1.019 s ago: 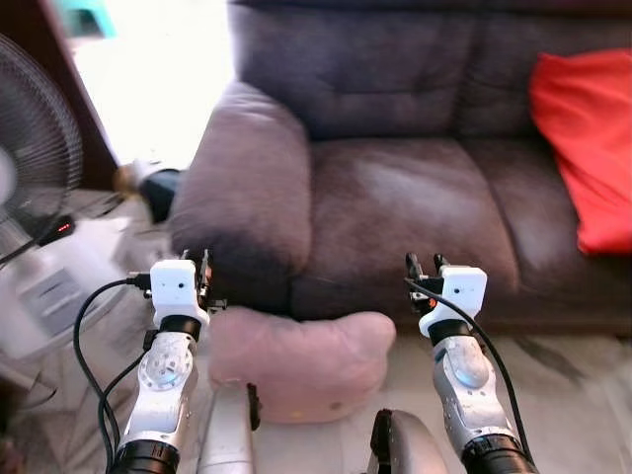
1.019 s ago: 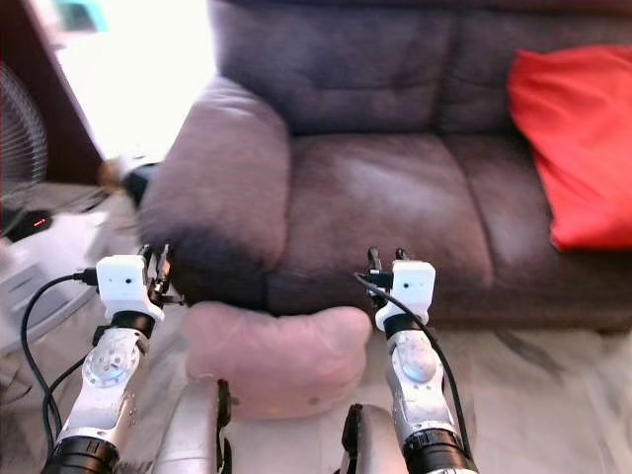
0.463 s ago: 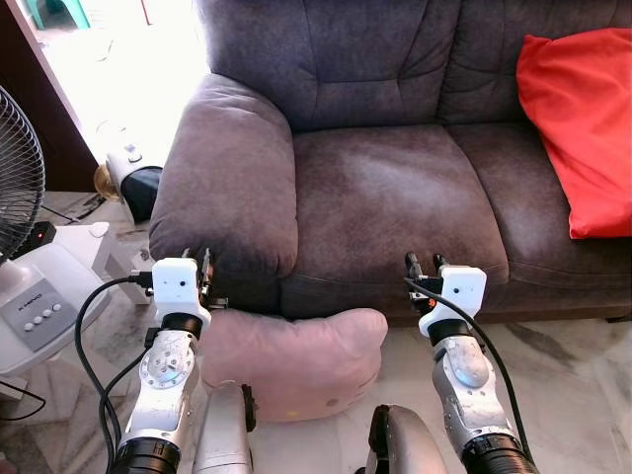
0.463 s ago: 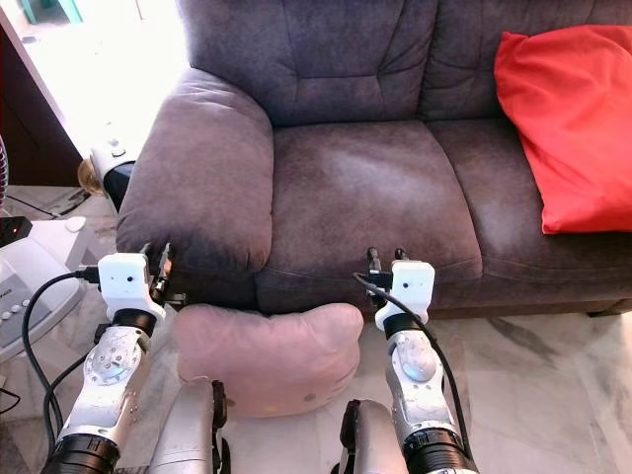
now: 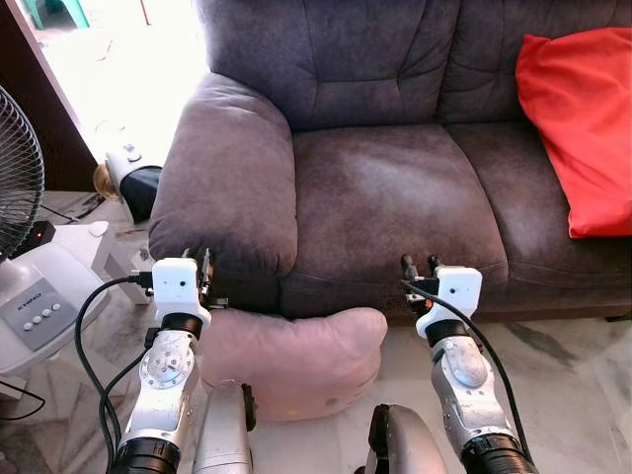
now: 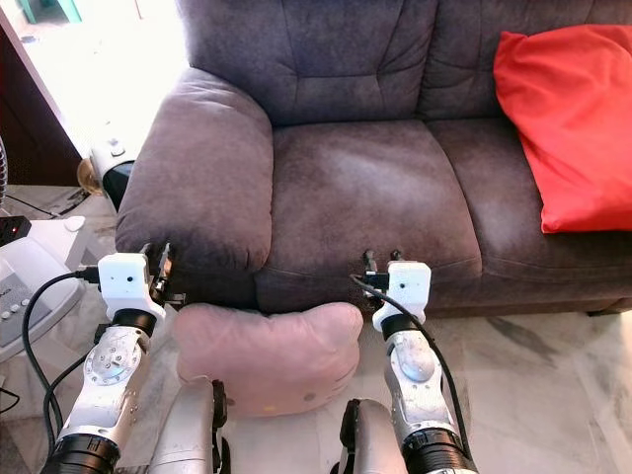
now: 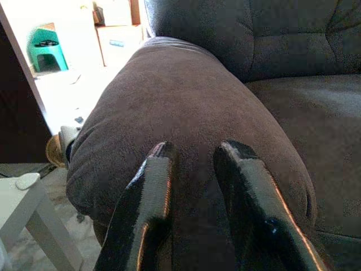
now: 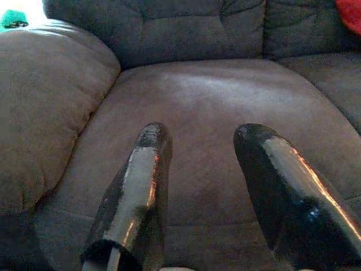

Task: Move the pillow to the sofa from floor

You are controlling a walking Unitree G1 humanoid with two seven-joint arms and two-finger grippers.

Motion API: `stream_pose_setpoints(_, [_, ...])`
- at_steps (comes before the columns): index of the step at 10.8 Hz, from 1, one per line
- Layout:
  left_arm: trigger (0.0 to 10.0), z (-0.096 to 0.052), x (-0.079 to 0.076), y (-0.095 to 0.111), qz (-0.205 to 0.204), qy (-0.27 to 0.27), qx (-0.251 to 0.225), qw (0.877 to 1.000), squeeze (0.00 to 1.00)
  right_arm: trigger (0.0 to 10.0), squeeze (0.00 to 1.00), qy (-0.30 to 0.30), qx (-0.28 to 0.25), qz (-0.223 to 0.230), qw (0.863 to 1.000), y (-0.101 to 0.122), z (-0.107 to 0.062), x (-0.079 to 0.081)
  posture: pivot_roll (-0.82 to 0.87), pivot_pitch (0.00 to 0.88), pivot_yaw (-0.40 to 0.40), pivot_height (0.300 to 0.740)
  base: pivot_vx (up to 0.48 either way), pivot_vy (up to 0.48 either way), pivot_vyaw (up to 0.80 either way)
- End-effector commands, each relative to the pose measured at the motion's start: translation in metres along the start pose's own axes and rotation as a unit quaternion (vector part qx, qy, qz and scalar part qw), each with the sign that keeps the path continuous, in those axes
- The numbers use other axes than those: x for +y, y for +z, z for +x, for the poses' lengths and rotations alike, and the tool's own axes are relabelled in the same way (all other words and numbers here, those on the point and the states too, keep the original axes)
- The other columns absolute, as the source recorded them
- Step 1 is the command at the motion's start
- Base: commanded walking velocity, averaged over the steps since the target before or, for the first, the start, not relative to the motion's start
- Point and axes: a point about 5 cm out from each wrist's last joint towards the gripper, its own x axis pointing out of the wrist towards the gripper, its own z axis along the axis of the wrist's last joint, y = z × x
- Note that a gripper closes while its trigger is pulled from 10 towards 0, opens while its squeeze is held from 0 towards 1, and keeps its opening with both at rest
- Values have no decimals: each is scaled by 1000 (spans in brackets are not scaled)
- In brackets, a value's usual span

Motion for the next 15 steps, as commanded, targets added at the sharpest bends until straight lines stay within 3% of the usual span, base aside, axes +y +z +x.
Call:
stream_pose_setpoints(1, [10000,1,0,0,7,-3,3,1000,0,10000,0,3,7,2,1000,-4,-2,1,145,163,-30,561,0,0,0])
stream_pose_setpoints(8, [10000,1,-2,0,7,-7,4,1000,0,10000,0,-2,17,3,1000,-6,-1,1,144,152,-26,561,0,0,0])
stream_pose_setpoints(10, [10000,1,-2,-1,7,-8,5,1000,0,10000,0,0,13,4,1000,-5,-2,2,145,161,-27,518,0,0,0])
stream_pose_setpoints(15, [10000,1,-1,-2,10,-10,12,1000,0,10000,0,-5,18,-1,1000,-7,-4,0,147,170,-25,514,0,0,0])
